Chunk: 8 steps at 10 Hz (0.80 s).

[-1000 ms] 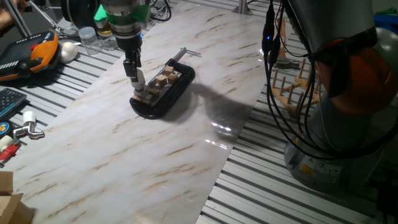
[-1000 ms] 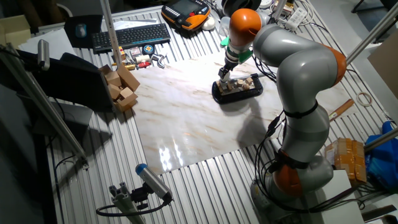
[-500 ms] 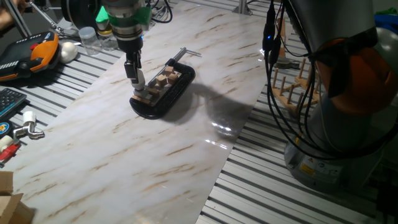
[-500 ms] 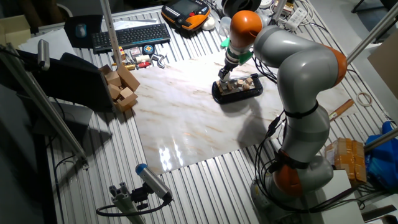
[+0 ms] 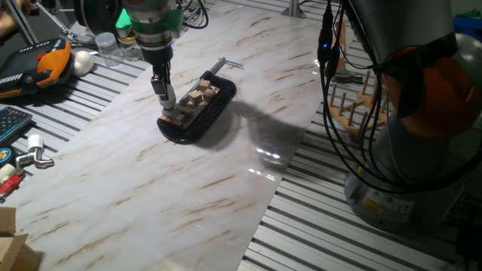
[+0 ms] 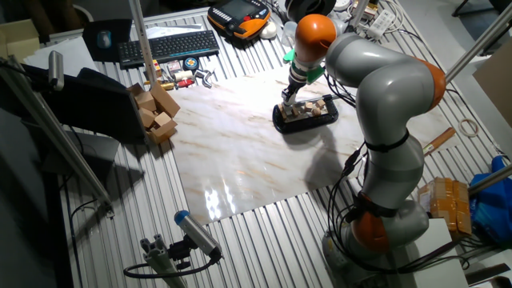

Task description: Install the light bulb by rotating it

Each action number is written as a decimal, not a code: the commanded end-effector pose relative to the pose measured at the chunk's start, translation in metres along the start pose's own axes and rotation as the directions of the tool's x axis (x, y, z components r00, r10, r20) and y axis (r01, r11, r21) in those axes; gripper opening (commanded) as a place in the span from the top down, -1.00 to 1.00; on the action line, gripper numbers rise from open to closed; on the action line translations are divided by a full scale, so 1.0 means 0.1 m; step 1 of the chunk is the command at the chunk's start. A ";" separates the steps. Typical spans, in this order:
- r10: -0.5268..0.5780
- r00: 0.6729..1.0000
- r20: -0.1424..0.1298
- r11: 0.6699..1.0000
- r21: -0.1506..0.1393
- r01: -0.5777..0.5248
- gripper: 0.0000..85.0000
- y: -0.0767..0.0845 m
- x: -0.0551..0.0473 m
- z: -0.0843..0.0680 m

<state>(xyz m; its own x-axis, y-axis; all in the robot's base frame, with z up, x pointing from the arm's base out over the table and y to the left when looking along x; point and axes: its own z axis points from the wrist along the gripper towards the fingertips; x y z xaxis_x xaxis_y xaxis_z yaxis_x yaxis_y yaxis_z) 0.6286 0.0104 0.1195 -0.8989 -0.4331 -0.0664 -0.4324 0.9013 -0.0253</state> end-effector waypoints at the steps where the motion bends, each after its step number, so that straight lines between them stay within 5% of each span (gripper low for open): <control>1: 0.000 1.000 0.000 1.000 0.001 0.000 -0.20 0.00 0.00 0.00; 8: 0.000 1.000 -0.003 1.000 -0.005 0.000 -0.20 0.00 -0.01 0.02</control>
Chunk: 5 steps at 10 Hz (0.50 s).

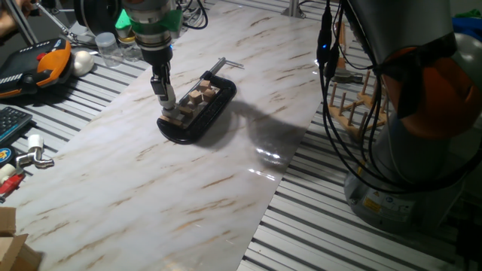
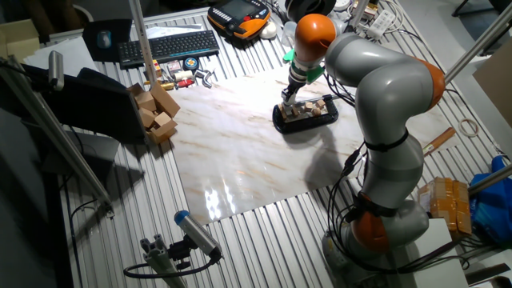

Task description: Install the light bulb by rotating it

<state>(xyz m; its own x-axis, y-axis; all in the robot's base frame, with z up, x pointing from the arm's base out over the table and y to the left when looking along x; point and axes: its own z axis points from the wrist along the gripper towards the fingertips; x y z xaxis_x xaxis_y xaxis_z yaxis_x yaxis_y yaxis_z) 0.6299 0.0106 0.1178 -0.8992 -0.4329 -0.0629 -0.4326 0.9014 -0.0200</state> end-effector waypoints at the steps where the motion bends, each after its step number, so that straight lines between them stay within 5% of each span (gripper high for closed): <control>1: 0.001 1.000 -0.001 1.000 0.000 -0.001 -0.20 0.00 0.00 0.00; 3: 0.011 1.000 0.003 1.000 0.000 -0.011 -0.20 0.00 0.00 0.00; 4: 0.017 1.000 0.004 1.000 0.000 -0.017 0.20 0.00 0.00 0.00; 5: 0.028 1.000 0.005 1.000 -0.001 -0.028 0.20 0.00 0.00 0.00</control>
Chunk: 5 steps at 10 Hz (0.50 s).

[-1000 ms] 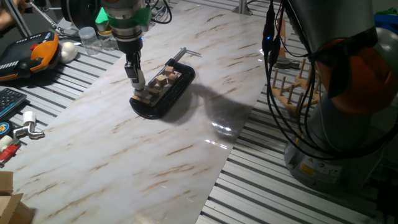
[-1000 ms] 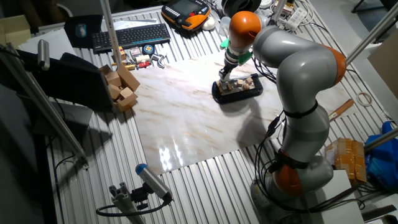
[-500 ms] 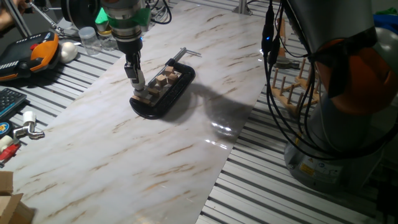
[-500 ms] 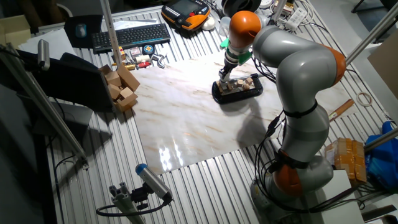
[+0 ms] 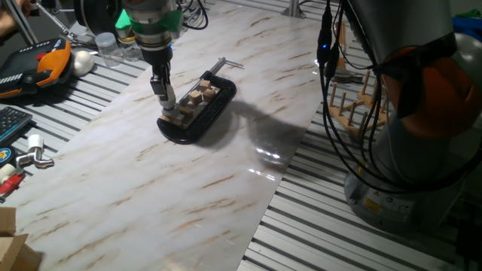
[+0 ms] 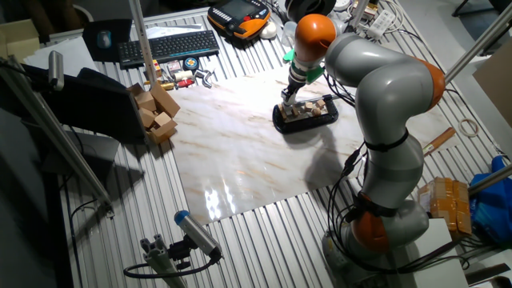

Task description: Install the light bulb by rotating it

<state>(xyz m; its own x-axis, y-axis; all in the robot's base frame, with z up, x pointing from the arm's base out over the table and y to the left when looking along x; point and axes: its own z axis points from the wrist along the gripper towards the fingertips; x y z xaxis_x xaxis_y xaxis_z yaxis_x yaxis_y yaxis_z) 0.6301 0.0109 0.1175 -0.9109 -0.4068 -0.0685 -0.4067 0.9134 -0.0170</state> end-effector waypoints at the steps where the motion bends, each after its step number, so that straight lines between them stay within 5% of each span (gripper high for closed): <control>1: 0.008 1.000 0.000 1.000 0.000 -0.008 0.20 0.00 0.00 0.00; 5: 0.055 0.998 -0.001 0.998 0.006 -0.055 0.20 0.00 -0.01 0.00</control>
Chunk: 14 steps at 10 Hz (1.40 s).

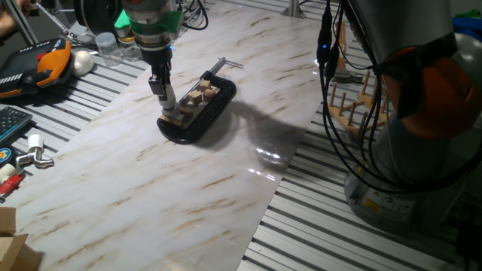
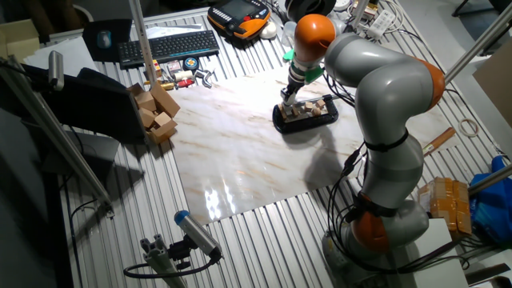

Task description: Install the light bulb by rotating it

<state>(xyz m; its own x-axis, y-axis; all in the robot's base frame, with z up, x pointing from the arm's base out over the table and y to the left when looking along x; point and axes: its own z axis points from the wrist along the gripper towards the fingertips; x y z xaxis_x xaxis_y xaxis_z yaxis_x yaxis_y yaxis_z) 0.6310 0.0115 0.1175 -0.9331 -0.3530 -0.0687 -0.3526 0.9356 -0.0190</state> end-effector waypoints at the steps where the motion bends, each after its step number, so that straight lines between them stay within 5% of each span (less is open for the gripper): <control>1: 0.010 1.000 0.000 1.000 -0.001 -0.010 0.20 0.00 0.00 0.00; 4: 0.058 0.998 -0.003 0.998 -0.001 -0.058 0.20 0.00 0.00 0.00; 5: 0.075 0.997 -0.002 0.997 0.003 -0.075 0.60 0.00 0.00 0.00; 14: 0.222 0.975 -0.002 0.975 0.001 -0.222 0.60 0.00 -0.01 0.00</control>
<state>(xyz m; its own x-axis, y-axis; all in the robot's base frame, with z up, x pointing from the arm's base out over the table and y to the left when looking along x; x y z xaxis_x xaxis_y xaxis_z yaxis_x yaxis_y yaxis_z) 0.6324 0.0116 0.1178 -0.9885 -0.1344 -0.0696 -0.1345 0.9909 -0.0037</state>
